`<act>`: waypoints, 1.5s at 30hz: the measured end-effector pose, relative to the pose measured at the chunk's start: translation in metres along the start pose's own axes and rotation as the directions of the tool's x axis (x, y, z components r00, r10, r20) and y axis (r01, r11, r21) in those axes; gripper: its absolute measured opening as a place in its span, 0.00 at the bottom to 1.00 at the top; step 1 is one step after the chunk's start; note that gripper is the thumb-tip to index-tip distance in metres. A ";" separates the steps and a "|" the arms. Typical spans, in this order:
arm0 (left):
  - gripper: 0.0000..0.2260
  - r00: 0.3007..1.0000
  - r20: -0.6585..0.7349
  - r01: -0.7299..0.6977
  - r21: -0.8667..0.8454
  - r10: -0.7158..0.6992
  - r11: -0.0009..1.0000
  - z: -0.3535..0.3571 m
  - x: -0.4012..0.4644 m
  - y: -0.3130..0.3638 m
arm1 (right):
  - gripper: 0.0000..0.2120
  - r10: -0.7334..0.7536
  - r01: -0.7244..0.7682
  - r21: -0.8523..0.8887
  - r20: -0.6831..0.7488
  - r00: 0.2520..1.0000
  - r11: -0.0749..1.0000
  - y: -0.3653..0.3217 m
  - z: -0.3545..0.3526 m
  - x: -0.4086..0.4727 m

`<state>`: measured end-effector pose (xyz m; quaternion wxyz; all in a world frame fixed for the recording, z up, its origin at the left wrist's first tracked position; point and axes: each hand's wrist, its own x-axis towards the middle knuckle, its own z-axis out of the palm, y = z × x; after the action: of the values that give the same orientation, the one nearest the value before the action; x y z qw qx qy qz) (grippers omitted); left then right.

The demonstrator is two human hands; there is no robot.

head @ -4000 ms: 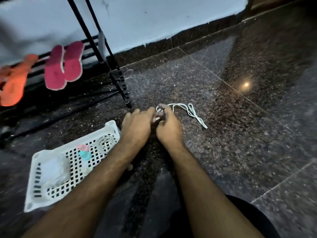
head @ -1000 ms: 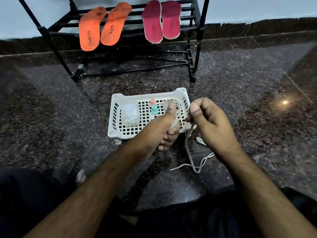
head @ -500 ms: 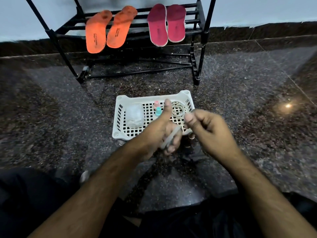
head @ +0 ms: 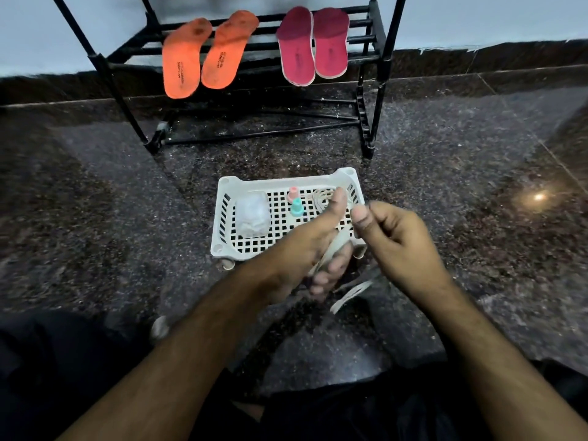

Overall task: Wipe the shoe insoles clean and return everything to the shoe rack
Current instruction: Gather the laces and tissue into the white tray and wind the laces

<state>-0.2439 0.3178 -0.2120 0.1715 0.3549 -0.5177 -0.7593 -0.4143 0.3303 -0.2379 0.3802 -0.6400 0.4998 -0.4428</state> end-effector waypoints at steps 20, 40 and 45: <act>0.29 0.973 -0.073 -0.231 -0.285 0.220 0.930 -0.015 -0.002 0.006 | 0.24 0.078 -0.028 -0.307 0.152 0.985 0.951 0.011 -0.007 -0.003; 0.23 0.601 -0.628 -0.438 0.260 0.495 0.860 -0.046 0.004 0.012 | 0.12 0.207 -0.132 -0.212 0.383 0.901 0.968 0.015 0.004 -0.003; 0.27 0.803 -0.481 -0.063 0.520 0.353 0.852 -0.033 0.011 -0.006 | 0.13 0.005 -0.033 0.178 0.159 0.987 0.984 -0.003 -0.001 0.001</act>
<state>-0.2272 0.2917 -0.2282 0.3069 0.5315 -0.6525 -0.4445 -0.4140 0.3304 -0.2346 0.4790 -0.6313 0.4322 -0.4304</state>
